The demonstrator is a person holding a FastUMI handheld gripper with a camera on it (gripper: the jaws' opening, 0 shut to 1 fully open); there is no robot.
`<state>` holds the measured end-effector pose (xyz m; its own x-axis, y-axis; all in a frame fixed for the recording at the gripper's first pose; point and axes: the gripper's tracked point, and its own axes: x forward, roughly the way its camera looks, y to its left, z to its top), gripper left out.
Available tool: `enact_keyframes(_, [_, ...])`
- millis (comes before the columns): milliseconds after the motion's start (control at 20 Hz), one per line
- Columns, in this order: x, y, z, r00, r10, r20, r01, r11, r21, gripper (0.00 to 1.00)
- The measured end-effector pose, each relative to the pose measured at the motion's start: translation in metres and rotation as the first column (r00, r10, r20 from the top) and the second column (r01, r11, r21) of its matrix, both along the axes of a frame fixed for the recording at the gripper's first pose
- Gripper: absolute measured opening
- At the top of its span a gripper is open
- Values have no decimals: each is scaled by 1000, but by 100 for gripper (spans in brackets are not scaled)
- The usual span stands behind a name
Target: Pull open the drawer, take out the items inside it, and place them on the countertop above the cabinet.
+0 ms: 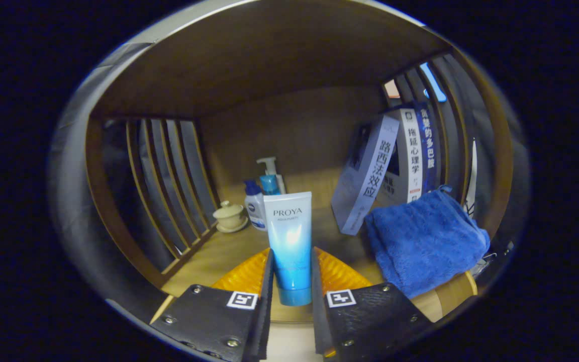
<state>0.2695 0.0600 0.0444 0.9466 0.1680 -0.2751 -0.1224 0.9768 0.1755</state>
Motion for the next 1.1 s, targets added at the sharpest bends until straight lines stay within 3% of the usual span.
enact_keyframes(250, [12,-5,-30,997,-35,-63,35,999,0,36])
enact_keyframes(350, [9,-4,-27,998,-29,-50,30,1000,10,41])
enact_keyframes(550, [-18,-13,-13,997,-61,-53,62,998,22,98])
enact_keyframes(800, [-71,-15,11,997,-61,-54,65,993,94,99])
enact_keyframes(1100, [-134,-24,36,998,-58,-32,60,996,67,99])
